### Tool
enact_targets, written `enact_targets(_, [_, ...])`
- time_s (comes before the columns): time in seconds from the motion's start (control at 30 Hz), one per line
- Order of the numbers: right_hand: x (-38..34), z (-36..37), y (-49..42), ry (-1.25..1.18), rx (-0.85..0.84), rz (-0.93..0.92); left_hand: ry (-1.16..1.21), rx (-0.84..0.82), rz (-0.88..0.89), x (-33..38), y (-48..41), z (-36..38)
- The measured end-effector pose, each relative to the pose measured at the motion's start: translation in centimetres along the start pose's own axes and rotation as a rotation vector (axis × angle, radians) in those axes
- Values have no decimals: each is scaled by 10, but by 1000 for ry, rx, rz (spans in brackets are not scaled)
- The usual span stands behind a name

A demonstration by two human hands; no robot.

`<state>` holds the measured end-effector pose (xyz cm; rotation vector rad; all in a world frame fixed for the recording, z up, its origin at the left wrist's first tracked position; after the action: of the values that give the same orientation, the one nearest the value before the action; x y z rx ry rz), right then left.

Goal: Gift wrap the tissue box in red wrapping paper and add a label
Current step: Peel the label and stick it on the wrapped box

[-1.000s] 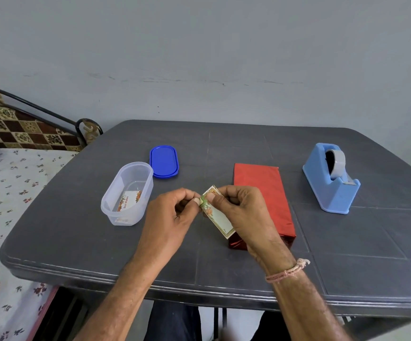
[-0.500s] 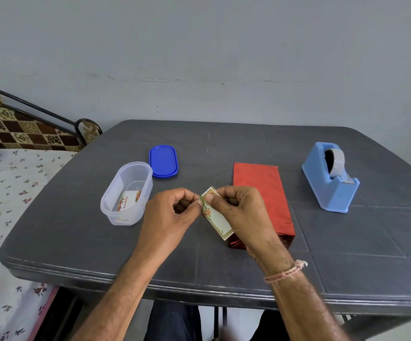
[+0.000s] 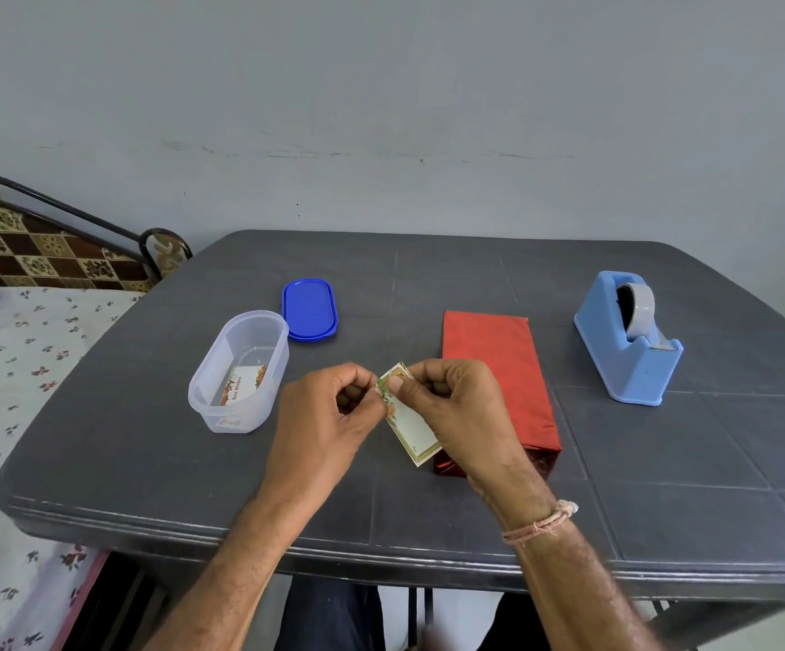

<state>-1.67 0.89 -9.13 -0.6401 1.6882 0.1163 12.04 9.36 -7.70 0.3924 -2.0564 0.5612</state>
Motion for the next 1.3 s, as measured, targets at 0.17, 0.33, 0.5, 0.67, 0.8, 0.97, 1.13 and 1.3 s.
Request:
enact_targets(0.17, [0, -1, 0, 35, -3, -8, -33, 0, 14, 0, 2, 3])
enact_targets(0.33, [-1, -3, -2, 34, -6, -14, -27, -8, 22, 3, 2, 2])
enact_targets(0.5, [-3, -4, -3, 33, -17, -10, -40, -36, -1, 2, 0, 2])
enact_targets(0.67, [-4, -6, -6, 42, -20, -15, 86, -98, -69, -1, -2, 0])
enact_targets(0.8, [-5, -8, -7, 21, -8, -19, 223, -85, -137, -1, -1, -4])
enact_targets(0.97, [-6, -7, -5, -9, -15, -9, 124, -27, -89, 1, -1, -8])
enact_targets(1.13, [-5, -5, -3, -25, -13, -22, 37, 20, -51, 3, 0, -9])
enact_targets(1.3, [-7, -1, -2, -38, -32, -80, -44, 63, -20, 5, 1, -10])
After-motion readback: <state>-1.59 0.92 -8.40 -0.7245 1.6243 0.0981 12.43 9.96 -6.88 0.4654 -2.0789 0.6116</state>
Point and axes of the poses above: each hand's wrist, its own y-axis away from the middle knuckle, its own z-axis out of the palm, x = y × z, the point moved 5 cm from there along -y, towards the middle knuckle, and after that the axes turned 6 degrees about -z, right-handed, at the moved point
